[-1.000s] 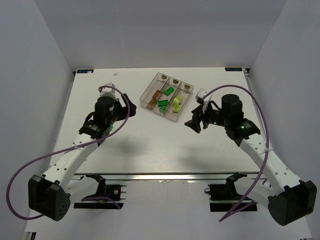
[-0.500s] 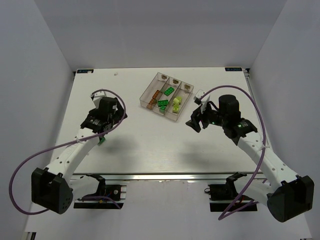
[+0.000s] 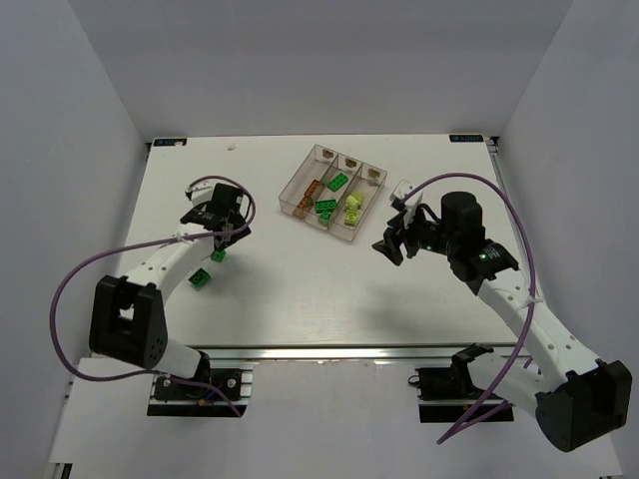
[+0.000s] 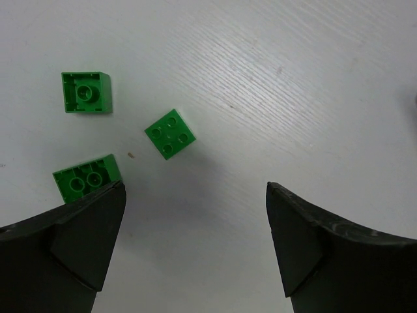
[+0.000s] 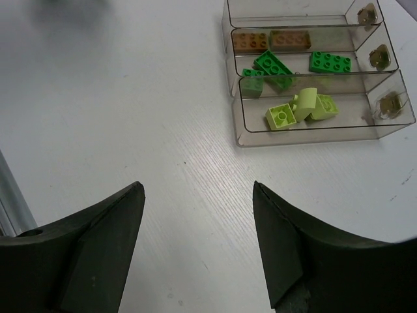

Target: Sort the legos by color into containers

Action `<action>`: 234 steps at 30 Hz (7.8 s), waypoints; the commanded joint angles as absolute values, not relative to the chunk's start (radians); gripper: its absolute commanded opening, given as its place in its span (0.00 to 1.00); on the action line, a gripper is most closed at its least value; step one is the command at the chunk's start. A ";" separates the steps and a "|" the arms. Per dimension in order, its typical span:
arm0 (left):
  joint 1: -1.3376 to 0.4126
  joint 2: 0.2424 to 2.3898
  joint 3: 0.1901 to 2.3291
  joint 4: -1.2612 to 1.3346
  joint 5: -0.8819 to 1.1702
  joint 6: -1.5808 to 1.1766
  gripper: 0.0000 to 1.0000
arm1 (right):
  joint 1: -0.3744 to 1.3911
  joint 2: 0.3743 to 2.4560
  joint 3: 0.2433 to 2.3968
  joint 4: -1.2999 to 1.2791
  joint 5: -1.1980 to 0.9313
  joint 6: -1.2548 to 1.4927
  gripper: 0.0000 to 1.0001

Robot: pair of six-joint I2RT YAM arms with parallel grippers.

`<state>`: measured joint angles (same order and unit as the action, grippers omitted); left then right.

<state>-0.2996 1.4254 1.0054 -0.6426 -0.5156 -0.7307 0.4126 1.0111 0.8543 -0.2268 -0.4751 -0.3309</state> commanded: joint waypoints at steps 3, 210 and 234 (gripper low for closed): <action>-0.238 1.544 1.040 -0.640 -0.523 -0.761 0.97 | 0.408 0.986 0.847 -0.183 -0.453 -0.357 0.73; 0.095 1.654 0.973 -0.422 -0.173 -0.399 0.26 | 0.431 1.009 0.847 -0.241 -0.535 -0.453 0.79; -0.095 1.348 0.876 -0.101 0.288 -0.468 0.10 | 0.430 1.046 0.845 -0.245 -0.508 -0.466 0.79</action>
